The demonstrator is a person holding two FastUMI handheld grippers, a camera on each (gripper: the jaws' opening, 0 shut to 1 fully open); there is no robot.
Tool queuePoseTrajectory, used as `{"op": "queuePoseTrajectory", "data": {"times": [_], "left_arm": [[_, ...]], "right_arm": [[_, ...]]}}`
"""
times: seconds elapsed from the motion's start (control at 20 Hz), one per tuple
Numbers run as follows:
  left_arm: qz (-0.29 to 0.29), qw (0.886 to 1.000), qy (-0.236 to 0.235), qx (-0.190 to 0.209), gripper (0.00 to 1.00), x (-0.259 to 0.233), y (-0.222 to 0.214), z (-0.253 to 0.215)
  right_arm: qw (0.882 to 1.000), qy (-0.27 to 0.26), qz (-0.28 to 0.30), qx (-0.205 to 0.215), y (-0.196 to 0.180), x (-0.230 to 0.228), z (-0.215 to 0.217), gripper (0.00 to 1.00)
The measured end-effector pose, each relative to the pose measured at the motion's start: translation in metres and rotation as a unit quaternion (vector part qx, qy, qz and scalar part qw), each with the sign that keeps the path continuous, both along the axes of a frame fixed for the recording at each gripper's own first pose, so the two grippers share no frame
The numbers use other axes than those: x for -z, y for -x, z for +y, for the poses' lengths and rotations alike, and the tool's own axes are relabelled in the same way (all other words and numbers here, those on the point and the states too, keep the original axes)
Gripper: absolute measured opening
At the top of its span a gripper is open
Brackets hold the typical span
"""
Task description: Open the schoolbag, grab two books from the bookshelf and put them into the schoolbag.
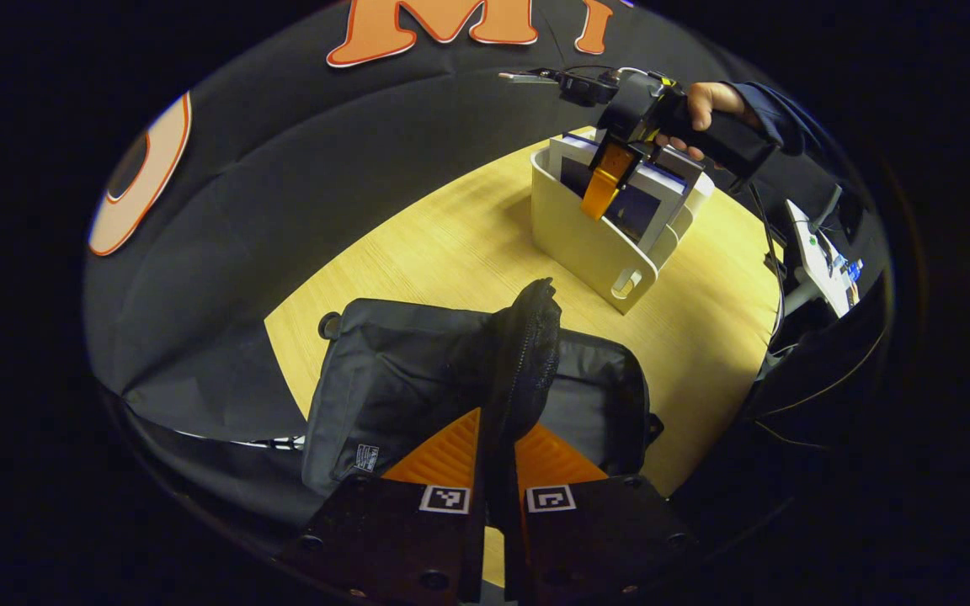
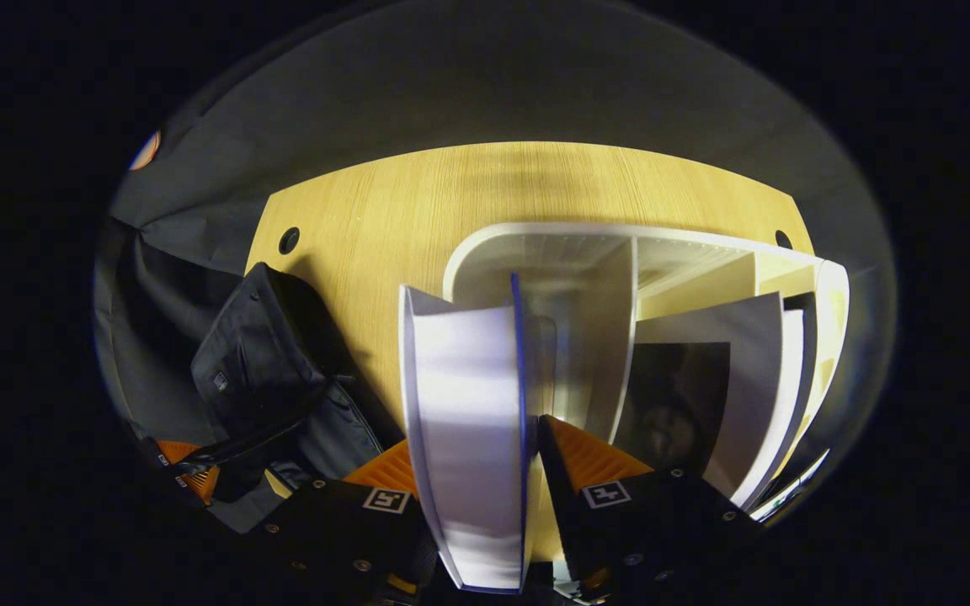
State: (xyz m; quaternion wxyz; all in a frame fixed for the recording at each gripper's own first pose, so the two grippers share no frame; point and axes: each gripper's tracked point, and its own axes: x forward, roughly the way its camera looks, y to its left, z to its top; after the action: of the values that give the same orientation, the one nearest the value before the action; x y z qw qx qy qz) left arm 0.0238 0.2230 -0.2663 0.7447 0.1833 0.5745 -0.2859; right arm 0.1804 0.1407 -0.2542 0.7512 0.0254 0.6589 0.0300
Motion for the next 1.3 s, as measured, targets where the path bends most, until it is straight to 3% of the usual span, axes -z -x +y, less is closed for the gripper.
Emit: {"op": "queuePoseTrajectory", "data": {"times": [0.05, 0.1, 0.55, 0.6, 0.65, 0.75, 0.8, 0.85, 1.1, 1.3], "left_arm": [[0.002, 1.000, -0.003, -0.002, 0.11, 0.000, 0.001, 0.002], [0.003, 1.000, -0.004, -0.006, 0.11, 0.001, 0.001, 0.003], [-0.006, 1.000, 0.001, 0.010, 0.11, 0.001, 0.005, 0.006], [-0.006, 1.000, 0.002, 0.014, 0.11, 0.002, 0.006, 0.006], [-0.006, 1.000, 0.001, 0.018, 0.11, 0.004, 0.006, 0.008], [-0.003, 1.000, 0.001, 0.020, 0.11, 0.008, 0.009, 0.010], [-0.002, 1.000, 0.002, 0.019, 0.11, 0.009, 0.009, 0.010], [-0.001, 1.000, 0.003, 0.019, 0.11, 0.009, 0.010, 0.012], [0.004, 1.000, 0.000, 0.015, 0.11, 0.011, 0.009, 0.015], [0.010, 1.000, 0.000, 0.010, 0.11, 0.018, 0.010, 0.016]], "right_arm": [[1.000, 0.004, -0.002, -0.001, 0.000, 0.001, 0.000, 0.49], [1.000, 0.007, -0.004, 0.000, 0.000, 0.001, 0.000, 0.58], [0.998, 0.060, -0.002, -0.020, 0.026, -0.002, -0.009, 0.43], [0.998, 0.061, -0.005, -0.017, 0.028, -0.002, -0.008, 0.51], [0.998, 0.060, -0.004, -0.013, 0.029, -0.002, -0.009, 0.42], [0.998, 0.060, 0.001, -0.012, 0.032, -0.002, -0.011, 0.43], [0.998, 0.060, 0.005, -0.016, 0.033, -0.001, -0.010, 0.35], [0.998, 0.060, 0.007, -0.014, 0.034, -0.001, -0.011, 0.44], [0.998, 0.056, 0.027, -0.025, 0.040, -0.001, -0.012, 0.46], [0.999, 0.025, 0.024, -0.009, 0.037, -0.013, -0.008, 0.52]]}}
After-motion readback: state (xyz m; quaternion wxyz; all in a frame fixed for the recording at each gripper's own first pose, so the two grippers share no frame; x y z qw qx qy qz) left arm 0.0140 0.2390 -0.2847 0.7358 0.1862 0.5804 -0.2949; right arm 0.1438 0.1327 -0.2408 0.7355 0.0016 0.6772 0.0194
